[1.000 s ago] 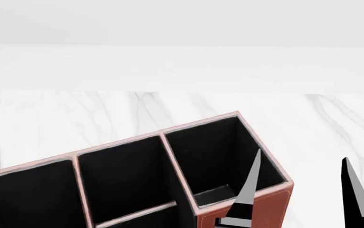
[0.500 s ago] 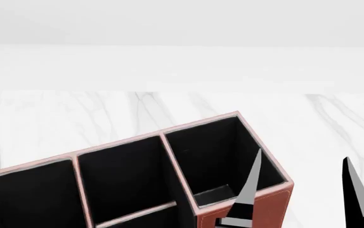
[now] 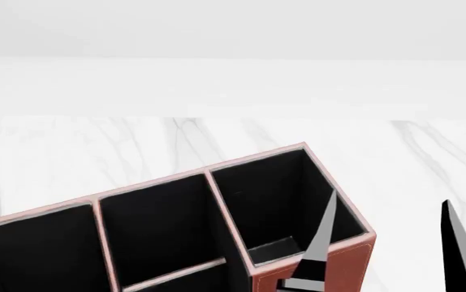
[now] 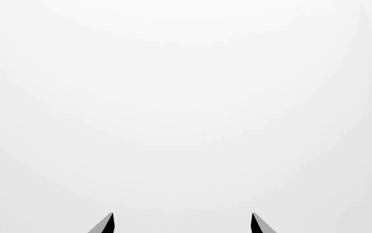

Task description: Pick up the book and place it in the front compartment of the caddy.

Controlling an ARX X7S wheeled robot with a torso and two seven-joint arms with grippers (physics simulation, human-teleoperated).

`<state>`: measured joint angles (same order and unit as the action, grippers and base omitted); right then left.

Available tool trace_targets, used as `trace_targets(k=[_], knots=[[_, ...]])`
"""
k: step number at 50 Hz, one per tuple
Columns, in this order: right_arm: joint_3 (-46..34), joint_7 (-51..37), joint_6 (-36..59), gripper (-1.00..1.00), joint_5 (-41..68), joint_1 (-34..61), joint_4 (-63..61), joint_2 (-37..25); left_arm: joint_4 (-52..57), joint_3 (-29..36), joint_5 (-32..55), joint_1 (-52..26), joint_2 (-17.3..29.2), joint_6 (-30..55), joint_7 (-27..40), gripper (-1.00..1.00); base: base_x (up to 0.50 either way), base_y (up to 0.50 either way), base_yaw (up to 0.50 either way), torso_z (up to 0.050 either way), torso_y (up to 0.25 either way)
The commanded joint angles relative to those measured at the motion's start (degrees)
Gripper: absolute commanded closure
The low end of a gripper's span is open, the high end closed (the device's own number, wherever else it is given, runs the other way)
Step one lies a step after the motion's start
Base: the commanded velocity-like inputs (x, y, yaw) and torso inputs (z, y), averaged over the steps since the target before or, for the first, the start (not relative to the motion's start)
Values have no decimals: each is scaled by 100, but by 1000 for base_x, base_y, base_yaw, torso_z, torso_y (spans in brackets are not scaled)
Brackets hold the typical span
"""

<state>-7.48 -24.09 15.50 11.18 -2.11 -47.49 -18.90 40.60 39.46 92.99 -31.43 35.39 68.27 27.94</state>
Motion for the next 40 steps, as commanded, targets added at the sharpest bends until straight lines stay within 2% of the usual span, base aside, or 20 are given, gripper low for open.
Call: trace_targets(k=[1, 26, 31, 34, 35, 40], knots=[[203, 94, 10, -100, -18, -53, -89, 59, -97, 221, -581, 50, -408, 138, -290, -100, 0, 0, 0, 0, 0], [92, 67, -104, -100, -36, -39, -77, -16, -250, 1160, -2076, 178, -656, 275, -670, -100, 0, 0, 0, 0, 0], [92, 49, -107, -100, -44, -40, -89, -38, -118, 1801, -3032, 43, -552, 151, -1103, -100, 0, 0, 0, 0, 0], [88, 33, -84, -100, -38, -29, -81, -41, -103, 1871, -3105, 62, -532, 109, -1144, -100, 0, 0, 0, 0, 0], [85, 30, -82, -100, -39, -23, -71, -43, -126, 1885, -3155, 71, -529, 79, -1145, 100, 0, 0, 0, 0, 0], [76, 13, -74, -100, -32, -14, -72, -54, -132, 1926, -3240, 47, -484, 9, -1207, 100, 0, 0, 0, 0, 0]])
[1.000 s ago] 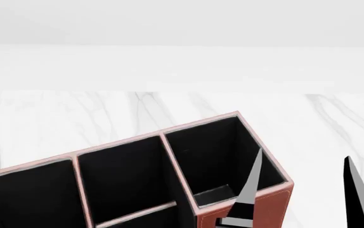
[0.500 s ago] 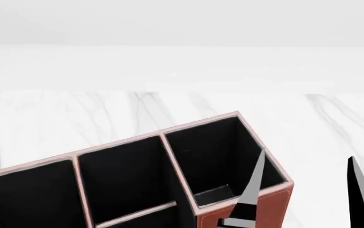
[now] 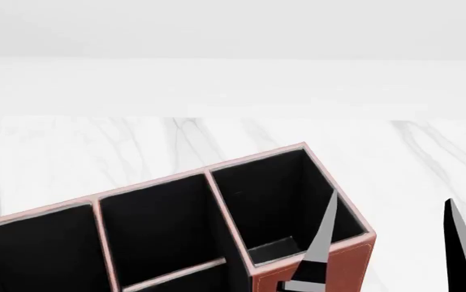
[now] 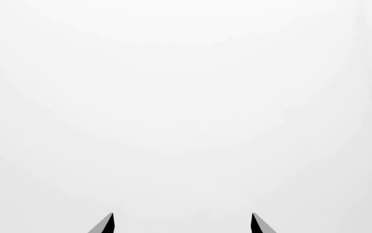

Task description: Pick up the book and place it in the front compartment of the caddy.

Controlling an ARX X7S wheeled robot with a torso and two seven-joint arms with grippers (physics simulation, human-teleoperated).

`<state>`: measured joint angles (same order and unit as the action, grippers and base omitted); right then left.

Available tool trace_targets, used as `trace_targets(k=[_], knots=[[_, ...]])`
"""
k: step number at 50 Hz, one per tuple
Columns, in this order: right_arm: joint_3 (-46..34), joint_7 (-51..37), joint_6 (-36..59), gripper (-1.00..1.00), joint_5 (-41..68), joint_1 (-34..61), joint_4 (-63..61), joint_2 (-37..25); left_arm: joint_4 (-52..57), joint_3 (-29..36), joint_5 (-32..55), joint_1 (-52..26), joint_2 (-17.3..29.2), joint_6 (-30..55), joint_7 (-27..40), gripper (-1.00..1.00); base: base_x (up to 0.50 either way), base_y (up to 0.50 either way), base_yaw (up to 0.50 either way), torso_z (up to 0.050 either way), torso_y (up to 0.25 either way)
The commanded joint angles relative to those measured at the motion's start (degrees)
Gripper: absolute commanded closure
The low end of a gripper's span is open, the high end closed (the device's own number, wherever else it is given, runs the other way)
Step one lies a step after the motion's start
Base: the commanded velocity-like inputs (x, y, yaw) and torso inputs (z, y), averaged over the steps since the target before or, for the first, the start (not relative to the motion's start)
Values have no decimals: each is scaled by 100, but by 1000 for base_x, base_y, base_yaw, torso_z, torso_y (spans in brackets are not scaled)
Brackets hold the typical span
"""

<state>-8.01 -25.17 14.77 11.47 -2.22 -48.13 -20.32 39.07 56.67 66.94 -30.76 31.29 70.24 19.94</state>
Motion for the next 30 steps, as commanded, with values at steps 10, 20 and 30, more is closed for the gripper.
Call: trace_targets(k=[10, 20, 30], knots=[[64, 106, -24, -100, -69, 15, 37, 82, 112, 89, -454, -149, 14, -170, -428, 100, 0, 0, 0, 0, 0], [53, 76, -13, -100, -48, 12, 13, 58, 278, -185, 16, -363, 39, -8, -221, 100, 0, 0, 0, 0, 0], [39, 60, -53, -100, -21, 3, 43, 42, 442, -759, 1037, -920, 175, 154, 155, 100, 0, 0, 0, 0, 0]])
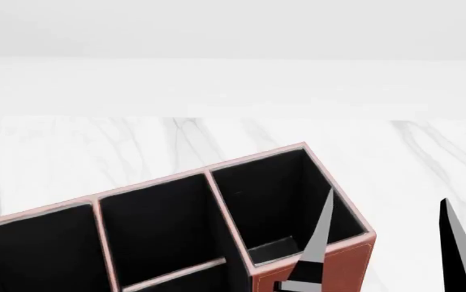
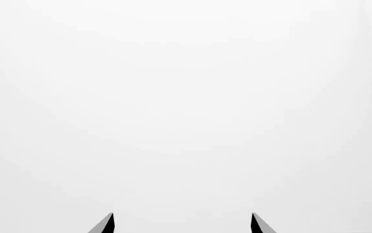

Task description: Pick up the book and place it in the front compartment of the caddy.

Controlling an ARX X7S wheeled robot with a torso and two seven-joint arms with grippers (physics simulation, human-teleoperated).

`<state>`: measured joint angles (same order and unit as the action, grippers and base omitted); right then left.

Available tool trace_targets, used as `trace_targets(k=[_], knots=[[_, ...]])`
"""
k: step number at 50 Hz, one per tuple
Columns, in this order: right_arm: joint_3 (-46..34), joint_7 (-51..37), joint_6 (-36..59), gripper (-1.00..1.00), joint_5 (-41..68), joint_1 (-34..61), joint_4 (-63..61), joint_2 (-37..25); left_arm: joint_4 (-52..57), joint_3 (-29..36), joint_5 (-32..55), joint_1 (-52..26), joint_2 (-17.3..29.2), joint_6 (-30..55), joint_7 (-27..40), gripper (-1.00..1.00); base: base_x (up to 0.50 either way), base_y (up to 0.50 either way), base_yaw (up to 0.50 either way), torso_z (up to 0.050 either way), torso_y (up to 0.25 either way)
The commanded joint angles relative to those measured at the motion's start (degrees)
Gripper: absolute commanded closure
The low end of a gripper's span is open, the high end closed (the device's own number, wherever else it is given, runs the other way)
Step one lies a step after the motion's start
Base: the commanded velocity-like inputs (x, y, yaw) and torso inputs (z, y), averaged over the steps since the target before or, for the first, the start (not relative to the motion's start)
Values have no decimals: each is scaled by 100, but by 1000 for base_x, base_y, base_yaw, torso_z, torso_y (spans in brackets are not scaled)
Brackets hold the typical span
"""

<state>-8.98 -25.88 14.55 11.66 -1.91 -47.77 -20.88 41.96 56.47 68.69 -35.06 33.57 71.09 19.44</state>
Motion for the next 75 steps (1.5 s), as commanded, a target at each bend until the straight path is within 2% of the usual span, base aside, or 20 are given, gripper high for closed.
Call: trace_targets(k=[1, 4, 6, 7, 9, 15, 20, 30, 32, 34, 51, 57, 75], knots=[[137, 126, -26, -100, -38, -28, 5, 94, 127, -794, 977, -548, -39, 81, 247, 100, 0, 0, 0, 0, 0], [141, 111, -9, -100, -32, -23, -19, 84, 57, -1024, 1486, -786, 16, 89, 539, 100, 0, 0, 0, 0, 0], [145, 110, -26, -100, -26, -24, -5, 79, -165, -1139, 2159, -967, 23, 63, 971, 100, 0, 0, 0, 0, 0], [138, 106, -19, -100, -27, -18, -8, 79, -52, -1213, 2136, -1045, 45, 29, 798, 100, 0, 0, 0, 0, 0], [135, 109, -45, -100, -22, -23, 15, 76, -158, -1342, 2611, -1291, 118, -36, 1002, 100, 0, 0, 0, 0, 0], [129, 105, -103, -100, -8, -30, 90, 77, -303, -1608, 3163, -1602, 258, -232, 930, 100, 0, 0, 0, 0, 0], [117, 92, -85, -100, 6, -16, 86, 70, -292, -1634, 3119, -1884, 314, -73, 729, 100, 0, 0, 0, 0, 0], [89, 69, -75, -100, 12, -5, 82, 50, -608, -1742, 3742, -2772, 418, 79, 611, 100, 0, 0, 0, 0, 2], [69, 70, -99, -100, 1, -8, 115, 54, -468, -1854, 3644, -2928, 408, 219, 232, 100, 0, 0, 0, 0, 0], [68, 60, -87, -100, 6, -10, 100, 50, -662, -1732, 3970, -3168, 441, 199, 501, 100, 0, 0, 0, 0, 0], [51, 19, -72, -100, 35, 17, 81, 13, -1795, -1545, 4179, -4904, 177, 722, 400, 100, 0, 0, 0, 0, 1], [67, 1, -84, -100, 49, -5, 46, -9, -1988, -1426, 4285, -5299, 79, 843, 404, 100, 0, 0, 0, 0, 0], [76, -52, -77, -100, 73, -13, -24, -56, -2713, -1498, 3800, -6397, 1, 1301, -340, 100, 0, 0, 0, 0, 1]])
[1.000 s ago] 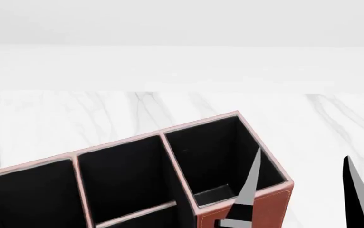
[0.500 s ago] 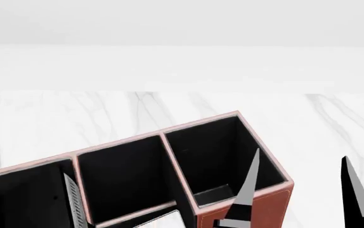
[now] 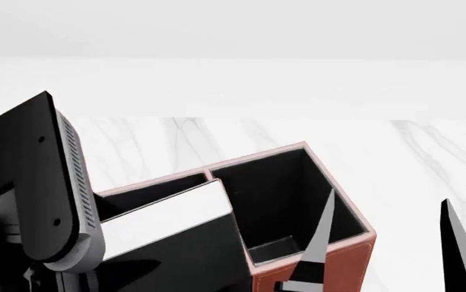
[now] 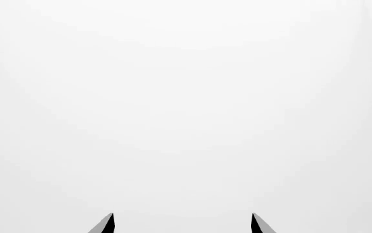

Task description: Pick up the book and place it in the front compartment of the caddy.

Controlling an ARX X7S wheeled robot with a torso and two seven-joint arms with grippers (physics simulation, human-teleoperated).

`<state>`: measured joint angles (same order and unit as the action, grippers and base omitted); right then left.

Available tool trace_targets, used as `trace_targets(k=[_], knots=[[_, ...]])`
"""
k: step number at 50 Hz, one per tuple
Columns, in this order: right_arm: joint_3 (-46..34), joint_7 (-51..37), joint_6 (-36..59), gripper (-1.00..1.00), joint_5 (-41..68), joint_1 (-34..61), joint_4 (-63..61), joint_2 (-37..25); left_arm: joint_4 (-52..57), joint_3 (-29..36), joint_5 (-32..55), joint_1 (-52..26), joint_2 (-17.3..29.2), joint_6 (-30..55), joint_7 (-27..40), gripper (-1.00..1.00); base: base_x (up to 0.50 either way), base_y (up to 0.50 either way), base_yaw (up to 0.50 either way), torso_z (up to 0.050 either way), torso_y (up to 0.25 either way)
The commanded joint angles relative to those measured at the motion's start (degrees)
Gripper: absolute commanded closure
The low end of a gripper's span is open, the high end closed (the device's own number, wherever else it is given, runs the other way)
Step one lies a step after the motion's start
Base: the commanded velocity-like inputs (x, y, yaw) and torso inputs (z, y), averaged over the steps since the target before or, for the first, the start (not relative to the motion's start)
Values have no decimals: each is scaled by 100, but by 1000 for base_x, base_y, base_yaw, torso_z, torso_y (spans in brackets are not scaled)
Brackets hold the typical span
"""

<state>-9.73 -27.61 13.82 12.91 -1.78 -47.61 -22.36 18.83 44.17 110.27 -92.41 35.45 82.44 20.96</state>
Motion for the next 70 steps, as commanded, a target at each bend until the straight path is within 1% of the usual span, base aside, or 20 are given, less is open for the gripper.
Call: trace_targets(k=[1, 6, 14, 17, 22, 28, 36, 38, 39, 41, 42, 45, 47, 53, 56, 57, 60, 70], knots=[[149, 123, -25, -100, -54, -32, -24, 92, -418, -241, -358, -698, -187, 184, -492, 100, 0, 0, 0, 0, 0], [142, 105, 1, -100, -45, -15, -53, 83, -482, -200, -592, -820, -216, 262, -739, 100, 0, 0, 0, 0, 2], [172, 86, -10, -100, -12, -12, -53, 60, -698, -98, -1423, -1095, -282, 357, -1472, 100, 0, 0, 0, 2, 1], [178, 88, -48, -100, -6, -19, -22, 55, -582, -55, -1669, -1015, -244, 259, -1604, 100, 0, 0, 0, 0, 0], [191, 60, -10, -100, 17, -22, -67, 42, -712, 190, -2369, -1196, -283, 194, -2166, 100, 0, 0, 0, 0, 2], [190, 52, -45, -100, 23, -35, -43, 34, -821, 474, -2919, -1289, -301, 19, -2590, 100, 0, 0, 0, 0, 0], [207, 21, -10, -100, 51, -35, -87, 11, -878, 805, -3367, -1218, -344, -201, -2855, 100, 0, 0, 0, 0, 1], [215, 19, -20, -100, 56, -40, -85, 3, -867, 851, -3382, -1160, -341, -209, -2828, 100, 0, 0, 0, 0, 0], [227, 22, -47, -100, 62, -48, -74, -1, -972, 954, -3513, -1207, -359, -241, -2992, 100, 0, 0, 0, 0, 0], [228, 17, -50, -100, 63, -54, -74, -7, -948, 1015, -3609, -1157, -333, -324, -3044, 100, 0, 0, 0, 0, 5], [233, 8, -37, -100, 66, -59, -97, -12, -876, 961, -3506, -1002, -307, -345, -2887, 100, 0, 0, 0, 0, 0], [236, -8, -15, -100, 71, -54, -125, -20, -890, 1088, -3665, -963, -296, -434, -3020, 100, 0, 0, 0, 0, 0], [226, -7, -28, -100, 66, -53, -106, -21, -837, 1097, -3600, -883, -287, -411, -2948, 100, 0, 0, 0, 0, 0], [181, 10, -49, -100, 36, -33, -50, -39, -839, 1281, -3886, -555, -250, -759, -3118, 100, 0, 0, 0, 0, 2], [166, -1, -1, -100, 46, -10, -76, -44, -839, 1367, -4016, -428, -224, -879, -3140, 100, 0, 0, 0, 0, 3], [169, -6, 10, -100, 46, -9, -87, -50, -859, 1315, -3921, -384, -237, -855, -3066, 100, 0, 0, 0, 0, 0], [168, -25, 45, -100, 43, -11, -130, -65, -843, 1453, -4121, -184, -198, -1054, -3157, 100, 0, 0, 0, 0, 0], [151, -34, 2, -100, 30, -21, -87, -82, -930, 1663, -4415, 87, -211, -1345, -3259, 100, 0, 0, 0, 1, 1]])
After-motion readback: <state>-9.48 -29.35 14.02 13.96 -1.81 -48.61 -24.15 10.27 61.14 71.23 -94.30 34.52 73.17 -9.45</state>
